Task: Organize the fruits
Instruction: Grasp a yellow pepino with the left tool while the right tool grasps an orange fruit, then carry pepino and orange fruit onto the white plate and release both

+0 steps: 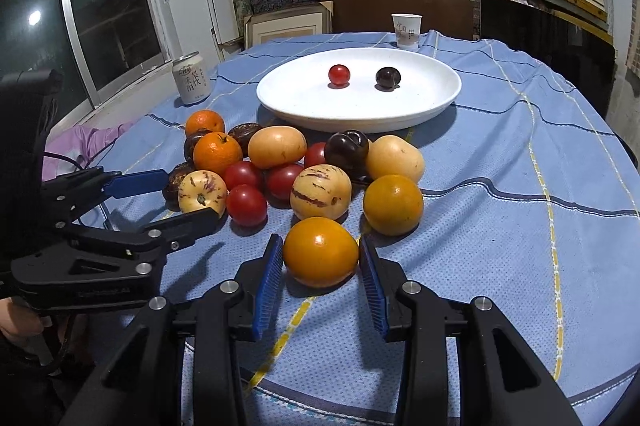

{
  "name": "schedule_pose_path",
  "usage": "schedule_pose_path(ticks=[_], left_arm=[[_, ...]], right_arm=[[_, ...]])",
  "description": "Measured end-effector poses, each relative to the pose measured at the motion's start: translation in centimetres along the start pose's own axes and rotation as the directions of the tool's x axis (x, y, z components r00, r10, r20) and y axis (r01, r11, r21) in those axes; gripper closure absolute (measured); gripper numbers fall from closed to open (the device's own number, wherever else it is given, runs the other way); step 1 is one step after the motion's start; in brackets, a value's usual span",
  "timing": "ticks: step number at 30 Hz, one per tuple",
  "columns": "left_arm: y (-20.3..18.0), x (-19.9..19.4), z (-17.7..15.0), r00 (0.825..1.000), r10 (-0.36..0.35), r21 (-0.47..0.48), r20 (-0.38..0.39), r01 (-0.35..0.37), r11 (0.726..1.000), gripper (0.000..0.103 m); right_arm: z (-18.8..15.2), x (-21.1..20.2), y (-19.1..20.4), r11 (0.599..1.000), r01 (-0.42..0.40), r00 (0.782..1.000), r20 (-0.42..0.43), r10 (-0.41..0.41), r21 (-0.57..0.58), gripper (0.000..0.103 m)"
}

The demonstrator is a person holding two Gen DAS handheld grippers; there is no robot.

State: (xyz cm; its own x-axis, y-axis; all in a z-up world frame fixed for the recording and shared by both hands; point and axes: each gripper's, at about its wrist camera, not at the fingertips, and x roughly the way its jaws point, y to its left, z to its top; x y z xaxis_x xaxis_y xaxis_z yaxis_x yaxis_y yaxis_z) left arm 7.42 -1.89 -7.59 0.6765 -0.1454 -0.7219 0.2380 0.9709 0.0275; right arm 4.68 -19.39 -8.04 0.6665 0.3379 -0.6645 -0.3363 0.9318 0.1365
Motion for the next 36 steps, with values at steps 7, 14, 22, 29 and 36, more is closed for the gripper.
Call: schedule_pose_path(ticks=[7, 14, 22, 29, 36], left_arm=[[-1.0, 0.1, 0.1, 1.000, 0.008, 0.042, 0.000, -0.008, 0.999, 0.039], [-1.1, 1.1, -0.1, 0.999, -0.016, 0.048, -0.045, 0.019, 0.999, 0.049], [-0.6, 1.4, 0.1, 0.999, -0.005, 0.029, -0.047, 0.006, 1.000, 0.062], [0.3, 1.0, 0.0, 0.999, -0.045, -0.013, -0.029, 0.045, 0.999, 0.063], [0.8, 0.5, -0.4, 0.999, -0.049, -0.028, -0.019, 0.049, 0.998, 0.063]], right_arm=[[-0.1, -0.2, -0.1, 1.000, -0.013, 1.000, 0.005, 0.013, 0.002, 0.064], [-0.2, -0.2, 0.0, 1.000, -0.010, 1.000, 0.007, 0.010, -0.001, 0.064], [-0.2, -0.2, 0.0, 1.000, -0.012, 1.000, 0.006, 0.012, 0.005, 0.064], [-0.2, -0.2, 0.1, 1.000, -0.014, 1.000, 0.007, 0.014, 0.005, 0.064], [0.0, -0.2, 0.2, 1.000, -0.024, 1.000, 0.007, 0.024, 0.005, 0.064]])
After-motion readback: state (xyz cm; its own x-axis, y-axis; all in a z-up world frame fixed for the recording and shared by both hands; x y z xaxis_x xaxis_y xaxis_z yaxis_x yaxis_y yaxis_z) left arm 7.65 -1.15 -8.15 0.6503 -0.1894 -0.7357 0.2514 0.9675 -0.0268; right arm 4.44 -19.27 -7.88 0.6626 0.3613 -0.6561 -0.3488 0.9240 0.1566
